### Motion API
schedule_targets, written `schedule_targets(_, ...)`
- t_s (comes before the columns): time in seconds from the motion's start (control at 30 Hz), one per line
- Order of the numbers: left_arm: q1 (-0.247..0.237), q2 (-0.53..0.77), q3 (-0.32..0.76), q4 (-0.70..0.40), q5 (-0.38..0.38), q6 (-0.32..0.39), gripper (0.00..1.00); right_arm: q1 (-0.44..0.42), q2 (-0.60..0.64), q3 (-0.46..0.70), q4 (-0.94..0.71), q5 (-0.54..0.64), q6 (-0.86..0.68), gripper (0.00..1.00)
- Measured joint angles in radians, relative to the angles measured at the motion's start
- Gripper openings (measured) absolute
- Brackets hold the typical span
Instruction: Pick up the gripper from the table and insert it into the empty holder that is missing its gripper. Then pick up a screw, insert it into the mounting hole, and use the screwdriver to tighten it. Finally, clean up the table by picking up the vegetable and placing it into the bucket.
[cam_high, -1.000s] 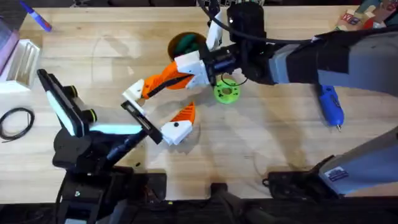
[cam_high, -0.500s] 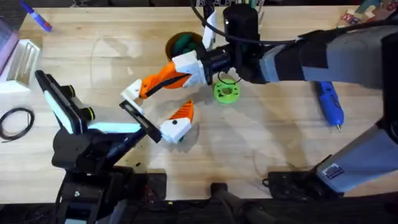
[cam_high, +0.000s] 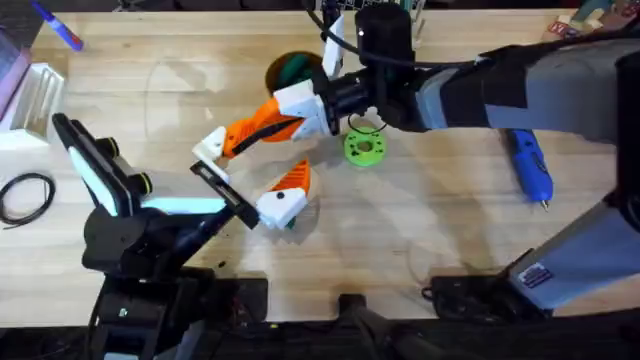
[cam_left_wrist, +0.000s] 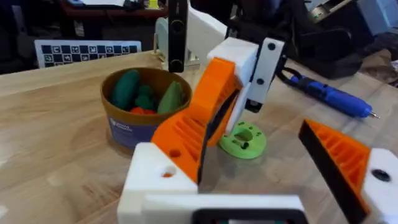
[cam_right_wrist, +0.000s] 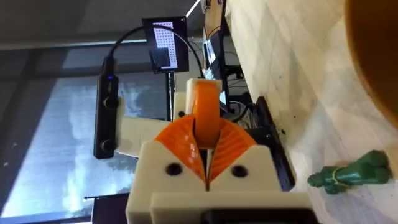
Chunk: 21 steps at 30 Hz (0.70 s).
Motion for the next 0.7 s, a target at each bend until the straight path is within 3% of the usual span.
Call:
schedule_targets(0.5, 0.002, 0.0, 0.0, 0.0, -0.022, -0.009, 0.986, 0.012, -0.009, 0.004, -0.013, 0.053, -0.05, 0.008)
schedule_targets(0.7, 0.002, 0.0, 0.0, -0.001, -0.002, -0.012, 0.986, 0.015, -0.06, 0.004, -0.165, 0.095, -0.13, 0.008)
